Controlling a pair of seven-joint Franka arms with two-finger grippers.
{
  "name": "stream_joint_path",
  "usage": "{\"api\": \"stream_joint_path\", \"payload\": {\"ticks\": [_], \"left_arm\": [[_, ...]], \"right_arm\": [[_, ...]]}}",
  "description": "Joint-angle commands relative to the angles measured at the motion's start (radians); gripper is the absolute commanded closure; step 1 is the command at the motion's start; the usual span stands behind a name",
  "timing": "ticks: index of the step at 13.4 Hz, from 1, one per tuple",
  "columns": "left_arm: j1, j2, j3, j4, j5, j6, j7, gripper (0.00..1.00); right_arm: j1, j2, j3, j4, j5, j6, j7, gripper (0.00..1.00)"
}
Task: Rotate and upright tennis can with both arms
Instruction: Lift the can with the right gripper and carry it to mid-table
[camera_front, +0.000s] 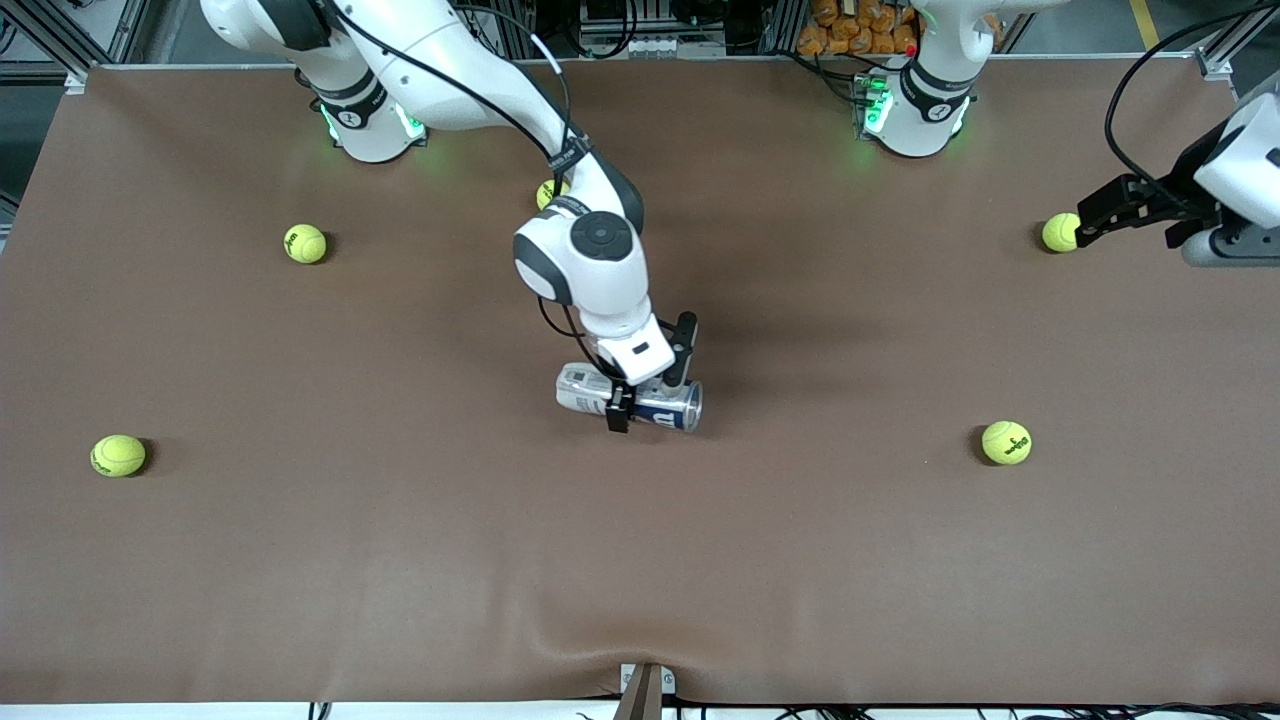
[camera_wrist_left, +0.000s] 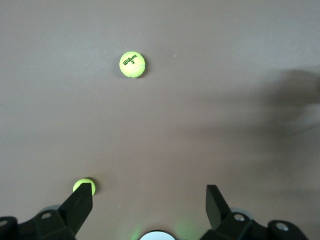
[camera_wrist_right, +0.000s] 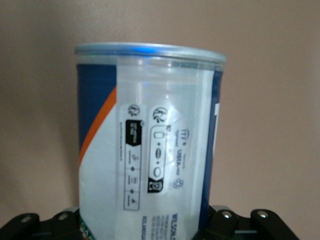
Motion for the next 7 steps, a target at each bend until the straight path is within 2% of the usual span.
{"api": "stream_joint_path", "payload": {"ticks": [1, 3, 5, 7], "left_arm": [[0.001, 0.035, -0.008, 0.007, -0.007, 0.026, 0.001, 0.00], [-0.002, 0.055, -0.013, 0.009, -0.013, 0.037, 0.001, 0.00], [-0.002, 0.069, -0.016, 0.007, -0.019, 0.055, 0.001, 0.00], [-0.002, 0.098, -0.016, 0.006, -0.059, 0.070, 0.001, 0.00]], "right_arm": [[0.024, 0.092, -0.011, 0.093, -0.043, 0.000, -0.022, 0.36], [0.038, 0.124, -0.011, 0.120, -0.054, 0.000, -0.025, 0.36], [0.046, 0.165, -0.011, 0.157, -0.117, 0.000, -0.024, 0.36], [0.055, 0.196, -0.011, 0.183, -0.135, 0.000, -0.024, 0.36]]}}
